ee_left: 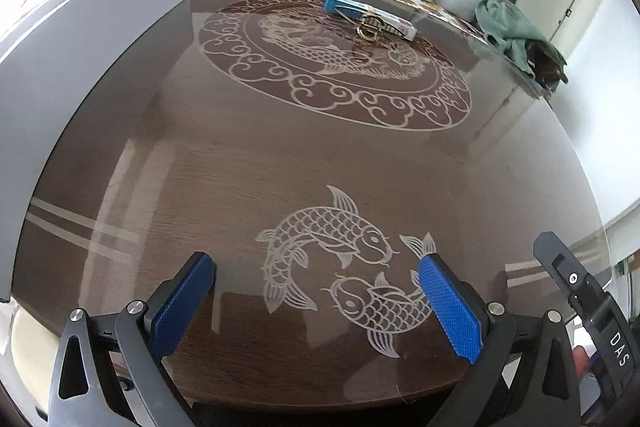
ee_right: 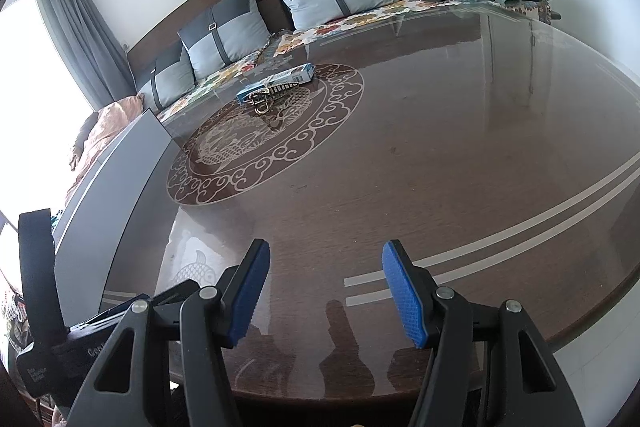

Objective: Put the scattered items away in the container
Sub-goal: 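Move both open tools toward the ointment box and gold chain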

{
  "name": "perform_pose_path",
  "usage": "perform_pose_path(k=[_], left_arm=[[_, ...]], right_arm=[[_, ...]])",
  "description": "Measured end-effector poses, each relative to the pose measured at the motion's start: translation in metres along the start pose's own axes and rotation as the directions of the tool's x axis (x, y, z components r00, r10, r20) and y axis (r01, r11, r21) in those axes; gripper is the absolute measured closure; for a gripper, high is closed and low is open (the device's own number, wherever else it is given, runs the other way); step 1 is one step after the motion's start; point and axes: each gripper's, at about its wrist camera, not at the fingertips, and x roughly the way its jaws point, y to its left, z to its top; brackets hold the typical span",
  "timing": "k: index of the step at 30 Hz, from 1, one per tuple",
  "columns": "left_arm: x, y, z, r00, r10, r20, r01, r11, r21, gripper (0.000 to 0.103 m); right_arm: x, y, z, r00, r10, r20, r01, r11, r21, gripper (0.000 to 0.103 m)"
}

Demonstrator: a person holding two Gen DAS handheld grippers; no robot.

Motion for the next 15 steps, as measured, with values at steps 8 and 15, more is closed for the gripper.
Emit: perform_pose_path(k=[8,15], left_arm=[[0.0029,-0.0051,-0.001,0.999,0.037,-0.007,-0.037,0.999,0.025,0.0],[0.0011,-0.001,-0.0008,1.0,0.017,-0.002,-0.017,1.0,0.005,0.0]], right_arm=[[0.0006,0.0005,0.0003,1.0,-0.001,-0.001,0.001,1.0,-0.001,0.043],[-0.0015,0.0025,-0.0001,1.0,0.004,0.008,-0.004,1.0,-0.01,0.043]])
